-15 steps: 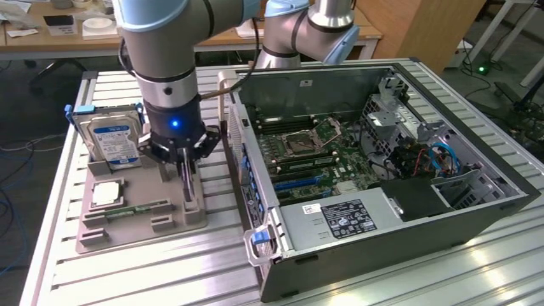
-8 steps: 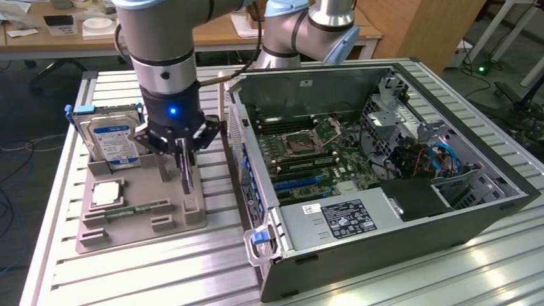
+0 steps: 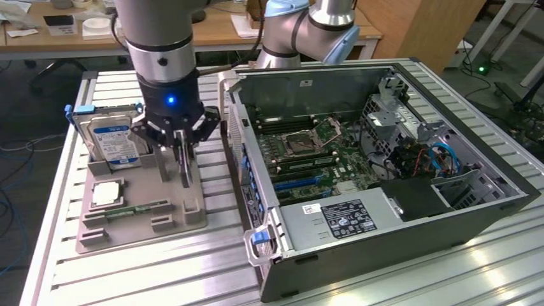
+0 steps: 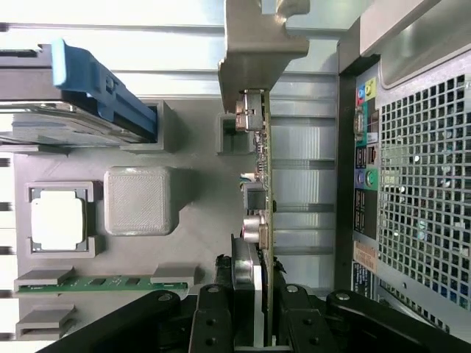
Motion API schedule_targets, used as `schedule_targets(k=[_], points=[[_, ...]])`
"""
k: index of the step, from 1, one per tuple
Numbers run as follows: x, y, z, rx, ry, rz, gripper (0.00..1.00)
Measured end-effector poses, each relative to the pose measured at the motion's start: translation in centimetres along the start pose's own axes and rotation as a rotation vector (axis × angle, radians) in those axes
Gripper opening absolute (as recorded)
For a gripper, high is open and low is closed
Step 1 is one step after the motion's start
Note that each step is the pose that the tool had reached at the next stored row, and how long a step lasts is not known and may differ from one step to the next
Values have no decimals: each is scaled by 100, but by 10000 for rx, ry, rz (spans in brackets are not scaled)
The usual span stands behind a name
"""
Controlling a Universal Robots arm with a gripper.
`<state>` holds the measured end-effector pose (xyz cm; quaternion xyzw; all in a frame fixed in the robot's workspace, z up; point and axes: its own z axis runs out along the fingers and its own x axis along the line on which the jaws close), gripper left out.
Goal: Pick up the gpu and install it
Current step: 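Pick up the gpu and move the gpu toward the slot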
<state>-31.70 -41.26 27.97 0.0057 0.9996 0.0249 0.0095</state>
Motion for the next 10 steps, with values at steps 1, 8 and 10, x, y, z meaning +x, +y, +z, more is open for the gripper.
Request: schedule_targets(k=[1,8,10], points=[[0,1,-22,-5,0,0,28],[-3,10,-194,-29,1,1,28],[-5,12,-246,-33,0,1,28]])
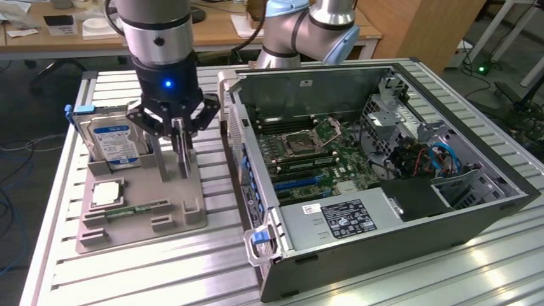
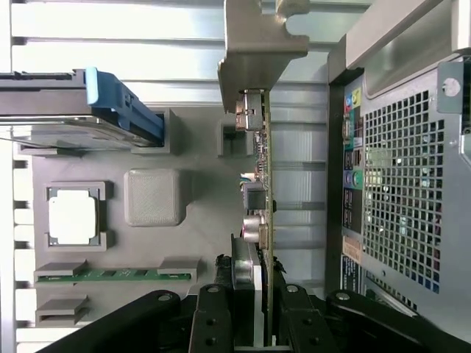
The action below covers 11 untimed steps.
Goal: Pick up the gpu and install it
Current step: 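Pick up the gpu and move the gpu toward the slot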
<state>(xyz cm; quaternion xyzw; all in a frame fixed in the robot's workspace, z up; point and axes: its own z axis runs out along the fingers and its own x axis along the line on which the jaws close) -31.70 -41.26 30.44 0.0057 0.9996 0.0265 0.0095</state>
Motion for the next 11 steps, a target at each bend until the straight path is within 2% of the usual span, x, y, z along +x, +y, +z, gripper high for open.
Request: schedule_targets(k=[5,11], points=[[-2,7,-140,-8,1,0,28],[-7,21,-390,-15,0,1,28]])
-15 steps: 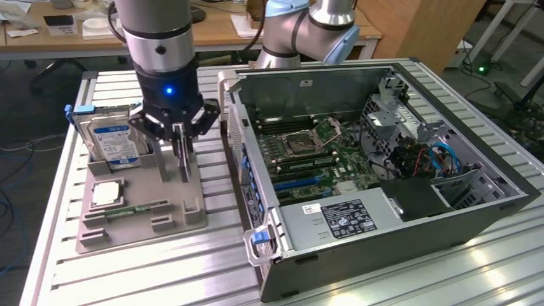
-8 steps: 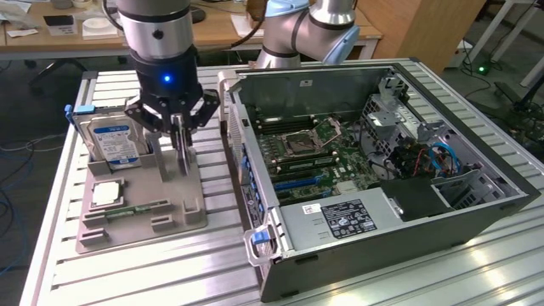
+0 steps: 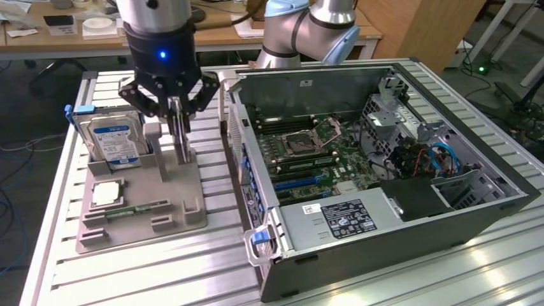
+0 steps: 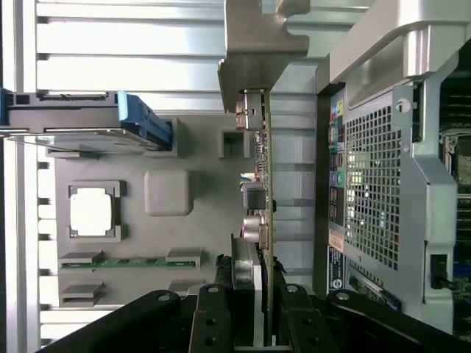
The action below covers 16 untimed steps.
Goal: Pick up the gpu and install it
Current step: 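Pick up the gpu and move the gpu toward the slot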
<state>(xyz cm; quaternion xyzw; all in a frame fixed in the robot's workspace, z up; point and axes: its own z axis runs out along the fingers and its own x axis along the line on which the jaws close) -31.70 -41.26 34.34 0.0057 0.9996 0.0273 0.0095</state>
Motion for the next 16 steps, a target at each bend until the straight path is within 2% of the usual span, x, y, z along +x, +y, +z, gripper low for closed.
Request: schedule_targets(k=[16], points=[[-13,38,-704,-18,0,0,28]])
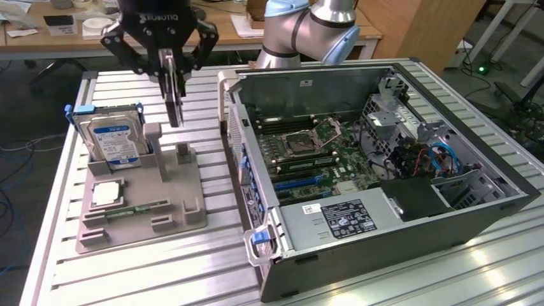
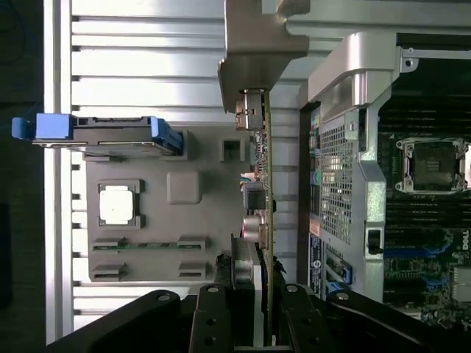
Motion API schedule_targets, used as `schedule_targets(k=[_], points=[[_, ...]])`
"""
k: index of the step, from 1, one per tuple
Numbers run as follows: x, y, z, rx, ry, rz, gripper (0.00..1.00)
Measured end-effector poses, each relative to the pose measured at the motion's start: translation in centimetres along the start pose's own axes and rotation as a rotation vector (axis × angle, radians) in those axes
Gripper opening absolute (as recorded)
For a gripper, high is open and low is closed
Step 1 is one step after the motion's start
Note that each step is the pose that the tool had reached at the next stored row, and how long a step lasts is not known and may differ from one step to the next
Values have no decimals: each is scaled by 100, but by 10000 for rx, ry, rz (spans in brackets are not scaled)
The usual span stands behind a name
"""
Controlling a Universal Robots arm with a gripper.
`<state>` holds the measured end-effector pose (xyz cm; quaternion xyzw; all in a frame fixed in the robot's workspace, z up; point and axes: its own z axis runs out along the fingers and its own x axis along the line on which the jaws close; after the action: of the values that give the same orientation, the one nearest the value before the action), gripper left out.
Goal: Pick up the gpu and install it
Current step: 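Pick up the gpu and move the gpu toward the slot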
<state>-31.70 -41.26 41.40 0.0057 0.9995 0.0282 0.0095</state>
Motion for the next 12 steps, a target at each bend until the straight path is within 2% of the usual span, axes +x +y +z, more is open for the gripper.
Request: schedule_targets(k=[8,12], points=[[-4,13,-220,0,0,0,28],[-5,15,-259,-1,-1,0,28]])
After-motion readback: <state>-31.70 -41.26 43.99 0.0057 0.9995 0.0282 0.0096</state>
